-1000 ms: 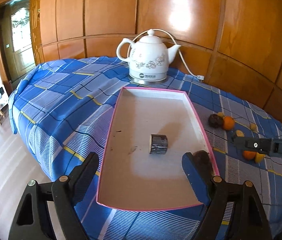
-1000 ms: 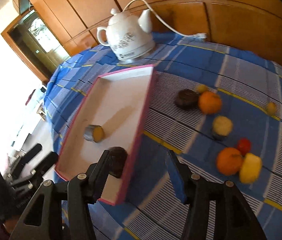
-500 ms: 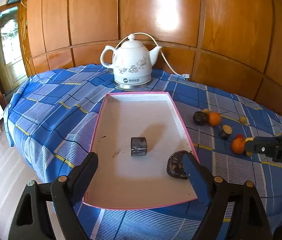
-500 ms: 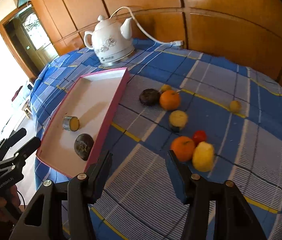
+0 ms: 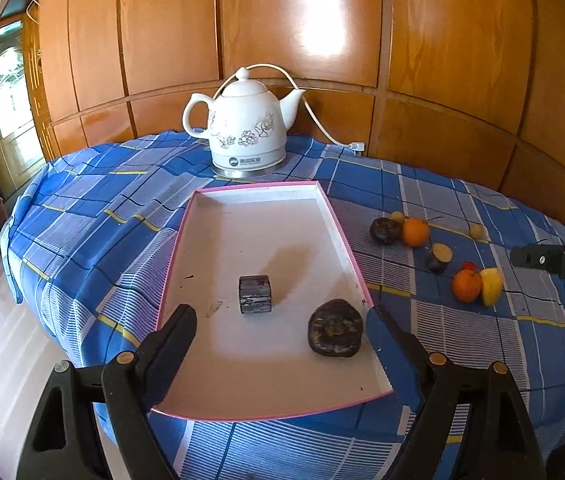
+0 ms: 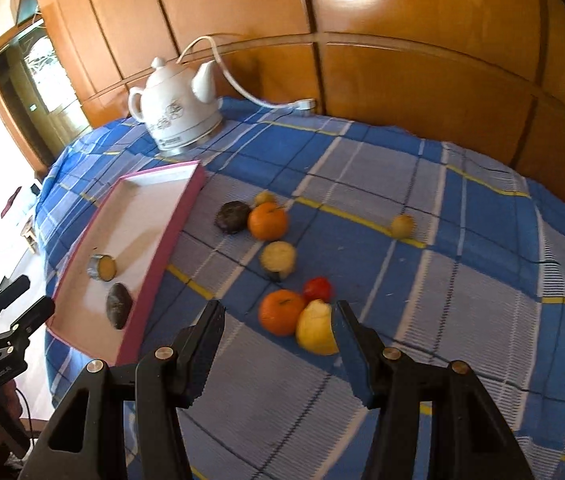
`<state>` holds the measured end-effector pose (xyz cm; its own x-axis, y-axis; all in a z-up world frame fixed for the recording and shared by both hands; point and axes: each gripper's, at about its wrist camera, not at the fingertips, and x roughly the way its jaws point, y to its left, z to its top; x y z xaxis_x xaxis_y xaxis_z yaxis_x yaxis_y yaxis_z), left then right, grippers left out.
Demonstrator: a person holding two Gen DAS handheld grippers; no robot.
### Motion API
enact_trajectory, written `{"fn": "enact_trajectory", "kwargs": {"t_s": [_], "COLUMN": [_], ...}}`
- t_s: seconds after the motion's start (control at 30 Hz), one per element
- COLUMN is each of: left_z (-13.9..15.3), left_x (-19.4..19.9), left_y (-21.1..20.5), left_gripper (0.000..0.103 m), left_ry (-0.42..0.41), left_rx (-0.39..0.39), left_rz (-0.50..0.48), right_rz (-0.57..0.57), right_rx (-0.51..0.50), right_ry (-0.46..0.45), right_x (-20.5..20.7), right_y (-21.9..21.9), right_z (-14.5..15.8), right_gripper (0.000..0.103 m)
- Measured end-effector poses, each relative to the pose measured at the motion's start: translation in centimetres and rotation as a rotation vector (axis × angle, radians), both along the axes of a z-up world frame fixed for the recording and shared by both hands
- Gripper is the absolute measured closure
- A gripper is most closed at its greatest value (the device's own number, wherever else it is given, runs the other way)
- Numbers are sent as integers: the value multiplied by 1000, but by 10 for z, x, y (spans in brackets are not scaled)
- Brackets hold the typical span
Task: Organize fruits
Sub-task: 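Move the left tool from the tray back toward the fruits, then grasp the flat dark brown round fruit with the left tool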
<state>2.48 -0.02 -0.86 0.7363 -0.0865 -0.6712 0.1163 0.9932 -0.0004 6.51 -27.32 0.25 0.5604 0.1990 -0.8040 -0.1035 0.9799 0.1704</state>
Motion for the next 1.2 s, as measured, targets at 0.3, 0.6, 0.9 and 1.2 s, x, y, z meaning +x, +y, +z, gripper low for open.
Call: {"fn": "enact_trajectory", "kwargs": {"t_s": [0.3, 0.6, 0.9, 1.2], "left_z": [4, 14, -6, -26], "left_x": [12, 48, 114, 170], "left_y": [-15, -55, -103, -129], "left_gripper": [16, 38, 43, 62], "left_ry": [14, 34, 151, 239], "left_rx": [-5, 20, 86, 77], "left_rz": [-55, -204, -313, -310], "right_rz": [-95, -247, -228, -236], "right_rx": [-57, -3, 59, 79], "right_ry": [11, 57, 62, 68], "right_x": [10, 14, 16, 19], "right_y": [-51, -107, -104, -106], "right_z": [-7, -31, -28, -27], "right_gripper": [47, 47, 47, 47]}}
